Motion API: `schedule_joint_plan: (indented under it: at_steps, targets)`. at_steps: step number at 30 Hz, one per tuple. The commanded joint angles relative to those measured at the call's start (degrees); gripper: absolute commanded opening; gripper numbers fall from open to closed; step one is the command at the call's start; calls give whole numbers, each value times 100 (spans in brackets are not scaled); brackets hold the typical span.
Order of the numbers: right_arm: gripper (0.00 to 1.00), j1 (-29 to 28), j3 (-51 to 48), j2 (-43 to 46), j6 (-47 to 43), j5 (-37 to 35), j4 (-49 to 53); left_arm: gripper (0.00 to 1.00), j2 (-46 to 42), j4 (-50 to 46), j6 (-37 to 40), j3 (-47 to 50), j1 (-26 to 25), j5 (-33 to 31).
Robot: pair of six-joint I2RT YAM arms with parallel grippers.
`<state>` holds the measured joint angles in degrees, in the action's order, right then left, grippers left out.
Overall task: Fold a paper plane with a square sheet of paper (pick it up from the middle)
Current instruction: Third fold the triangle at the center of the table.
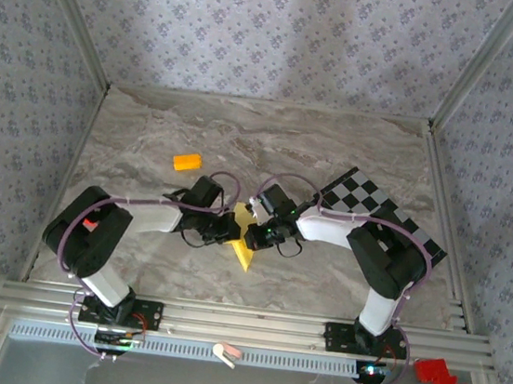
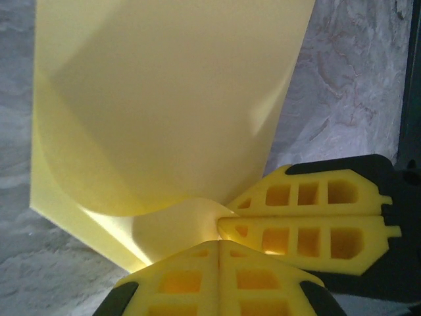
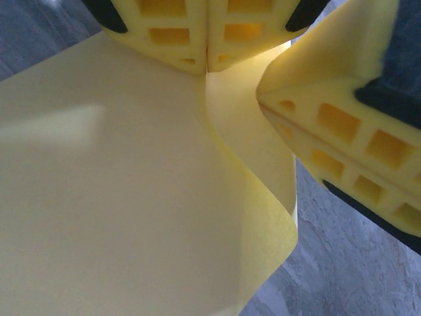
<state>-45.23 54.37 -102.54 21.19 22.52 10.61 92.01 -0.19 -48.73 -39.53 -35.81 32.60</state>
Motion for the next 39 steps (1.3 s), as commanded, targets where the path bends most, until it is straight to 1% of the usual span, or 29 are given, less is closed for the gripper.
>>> schedule_joint_plan:
  at_steps: [1,6,13,18,23,29,35,39]
  targets:
    - [1,50,-164,-275,37,-435,365,5,98,25,78,-170,-30,70]
    - [1,54,-174,-317,29,-433,360,5,117,-153,221,-61,-22,-41]
    - [2,72,-181,-398,25,-381,350,5,220,-167,322,57,-26,-78]
    - [2,94,-187,-389,21,-361,372,6,-220,-244,330,185,-45,-100]
    - [2,124,-210,-389,60,-307,333,8,-727,-254,144,300,-260,-164]
    - [1,173,-241,-398,149,-199,266,8,-786,232,-239,594,-398,-74]
    - [1,208,-261,-389,182,-169,256,8,-527,791,-543,622,-695,16]
    - [1,207,-298,-372,188,-178,229,8,-392,876,-576,575,-800,-7]
